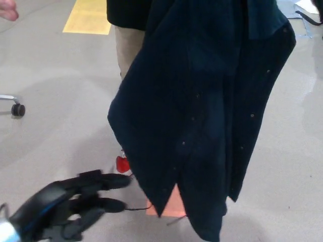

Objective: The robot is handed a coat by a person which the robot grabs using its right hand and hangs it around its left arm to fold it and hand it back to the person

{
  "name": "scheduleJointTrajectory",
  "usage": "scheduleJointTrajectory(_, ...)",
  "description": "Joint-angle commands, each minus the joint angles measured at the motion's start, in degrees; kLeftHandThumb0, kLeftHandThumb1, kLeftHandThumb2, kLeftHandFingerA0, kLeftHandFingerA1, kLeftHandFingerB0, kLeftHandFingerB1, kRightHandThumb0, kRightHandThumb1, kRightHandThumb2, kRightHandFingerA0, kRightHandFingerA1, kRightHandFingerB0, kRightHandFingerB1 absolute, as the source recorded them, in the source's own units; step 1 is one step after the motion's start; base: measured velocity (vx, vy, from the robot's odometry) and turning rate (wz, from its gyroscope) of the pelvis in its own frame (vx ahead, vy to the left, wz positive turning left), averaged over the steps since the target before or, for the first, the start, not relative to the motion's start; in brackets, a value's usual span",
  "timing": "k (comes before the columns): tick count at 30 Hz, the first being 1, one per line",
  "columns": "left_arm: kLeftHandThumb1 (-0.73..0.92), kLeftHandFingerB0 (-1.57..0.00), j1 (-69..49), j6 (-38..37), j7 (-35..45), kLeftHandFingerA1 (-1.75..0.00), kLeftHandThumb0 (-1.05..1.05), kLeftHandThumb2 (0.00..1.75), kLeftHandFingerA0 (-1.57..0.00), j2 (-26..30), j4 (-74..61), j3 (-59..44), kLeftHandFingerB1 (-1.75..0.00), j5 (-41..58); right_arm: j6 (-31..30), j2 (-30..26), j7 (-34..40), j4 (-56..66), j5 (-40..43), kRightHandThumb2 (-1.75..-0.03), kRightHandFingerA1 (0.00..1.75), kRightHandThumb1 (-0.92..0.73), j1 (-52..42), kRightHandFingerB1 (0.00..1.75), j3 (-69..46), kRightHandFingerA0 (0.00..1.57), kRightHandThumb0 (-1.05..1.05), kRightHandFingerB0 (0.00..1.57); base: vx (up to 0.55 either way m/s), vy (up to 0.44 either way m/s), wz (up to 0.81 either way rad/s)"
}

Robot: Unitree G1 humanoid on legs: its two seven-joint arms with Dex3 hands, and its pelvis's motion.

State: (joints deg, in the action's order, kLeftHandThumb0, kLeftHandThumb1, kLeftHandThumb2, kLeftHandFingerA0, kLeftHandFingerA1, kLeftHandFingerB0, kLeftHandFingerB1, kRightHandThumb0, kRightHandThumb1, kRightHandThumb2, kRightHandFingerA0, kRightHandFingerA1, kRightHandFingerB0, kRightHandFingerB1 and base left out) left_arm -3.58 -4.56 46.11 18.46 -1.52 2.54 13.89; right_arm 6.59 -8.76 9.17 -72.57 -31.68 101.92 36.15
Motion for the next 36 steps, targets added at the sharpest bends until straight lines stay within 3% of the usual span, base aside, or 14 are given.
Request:
scheduleJointTrajectory(1, 0.87, -0.28, 3.99, 13.54, 6.52, -0.46, -0.70, 0.67, -0.46, 1.45, -9.20, 8.62, -0.38, 6.13, 8.58, 5.88, 10.31, 0.95, -2.38, -0.60, 1.21, -0.68, 11.73, 0.74, -1.87, 0.95, -0.33, 0.91, 0.00, 0.000, 0.00)
scheduleJointTrajectory(10, 0.86, -0.23, 17.76, 20.41, -0.85, -0.41, -0.68, 0.65, -0.30, -9.66, -0.64, 17.56, -0.38, 0.82, 14.05, 13.47, 6.33, 4.60, 0.39, -0.61, 1.17, -0.70, 10.65, 0.54, -5.11, 0.93, -0.33, 0.85, 0.00, 0.000, 0.00)
scheduleJointTrajectory(11, 0.88, -0.20, 20.10, 20.23, -2.40, -0.40, -0.67, 0.65, -0.25, -12.28, 1.81, 18.57, -0.37, -0.41, 14.01, 14.91, 3.38, 6.12, 1.77, -1.04, 0.97, -0.62, 10.44, 0.74, -6.14, 0.92, -0.30, 0.75, 0.00, 0.000, 0.00)
scheduleJointTrajectory(12, 0.87, -0.18, 22.17, 20.04, -3.40, -0.39, -0.66, 0.65, -0.22, -14.57, 4.46, 19.24, -0.36, -1.00, 14.52, 16.11, 0.84, 7.29, 3.49, -0.63, 0.97, -0.78, 9.93, 0.55, -7.59, 0.93, -0.35, 0.78, 0.00, 0.000, 0.00)
scheduleJointTrajectory(15, 0.85, -0.18, 25.23, 18.94, -5.73, -0.36, -0.70, 0.64, -0.19, -18.19, 9.31, 20.03, -0.32, -2.58, 12.59, 18.29, -3.83, 9.71, 5.36, -1.03, 1.00, -0.62, 8.84, 0.73, -10.30, 0.91, -0.29, 0.68, 0.00, 0.000, 0.00)
scheduleJointTrajectory(18, 0.86, -0.19, 27.09, 16.51, -7.85, -0.36, -0.69, 0.66, -0.19, -21.19, 13.84, 20.13, -0.32, -3.85, 13.10, 19.55, -6.01, 12.15, 6.14, -0.64, 0.88, -0.80, 7.38, 0.57, -12.29, 0.91, -0.34, 0.79, 0.00, 0.000, 0.00)
scheduleJointTrajectory(21, 0.83, -0.18, 31.92, 15.17, -12.38, -0.33, -0.72, 0.64, -0.19, -25.51, 20.53, 19.28, -0.30, -5.90, 10.27, 19.69, -13.47, 18.39, 9.65, -0.65, 1.32, -0.85, 5.90, 0.86, -15.57, 0.88, -0.34, 0.82, 0.00, 0.000, 0.00)
scheduleJointTrajectory(22, 0.48, 0.00, 33.99, 12.93, -13.63, -0.49, -0.37, 1.06, 0.00, -26.94, 24.27, 18.48, -0.47, -6.44, 6.16, 20.06, -17.60, 22.43, 12.41, -0.69, 1.55, -0.82, 5.23, 1.08, -17.52, 0.90, -0.33, 0.80, 0.00, 0.000, 0.00)
scheduleJointTrajectory(23, 0.68, -0.04, 35.33, 12.12, -14.51, -0.36, -0.89, 1.00, -0.02, -27.81, 26.46, 17.95, -0.37, -6.67, 3.82, 20.24, -19.78, 25.14, 13.81, -0.69, 1.52, -0.83, 4.78, 1.00, -18.45, 0.90, -0.33, 0.77, 0.00, 0.000, 0.00)
scheduleJointTrajectory(25, 0.80, -0.13, 37.57, 11.91, -15.88, -0.26, -0.79, 0.66, -0.12, -28.71, 29.35, 17.33, -0.26, -7.32, 0.75, 20.28, -21.45, 29.63, 13.99, -0.69, 1.49, -0.83, 3.85, 1.01, -19.06, 0.87, -0.34, 0.71, 0.00, 0.000, 0.00)
scheduleJointTrajectory(26, 0.71, -0.10, 39.06, 11.69, -16.73, -0.24, -0.83, 0.78, -0.09, -28.59, 31.12, 17.27, -0.26, -8.25, -0.50, 20.56, -20.93, 32.36, 13.44, -0.64, 1.05, -0.83, 3.01, 0.68, -19.24, 0.85, -0.34, 0.73, 0.00, 0.000, 0.00)
scheduleJointTrajectory(31, 0.75, -0.16, 45.24, 6.45, -21.24, -0.28, -0.79, 1.11, 0.00, -29.09, 40.67, 17.03, -0.32, -11.78, -7.34, 19.99, -26.89, 45.79, 16.72, -0.70, 1.60, -0.83, 0.47, 0.99, -21.07, 0.95, -0.30, 0.83, 0.00, 0.000, 0.00)
scheduleJointTrajectory(32, 0.92, -0.09, 46.73, 6.04, -21.49, -0.20, -0.77, 0.73, -0.03, -29.28, 43.20, 16.60, -0.23, -11.61, -9.46, 19.73, -28.25, 47.86, 18.57, -0.67, 1.39, -0.85, 0.52, 0.75, -22.35, 0.99, -0.29, 0.90, 0.00, 0.000, 0.00)
scheduleJointTrajectory(36, 0.80, -0.08, 50.88, 2.94, -23.05, -0.20, -0.85, 1.12, -0.05, -28.48, 50.84, 13.48, -0.22, -10.57, -20.29, 16.45, -31.47, 56.80, 19.47, -0.65, 0.96, -0.85, 2.57, 0.77, -25.78, 1.14, -0.32, 0.95, 0.00, 0.000, 0.00)
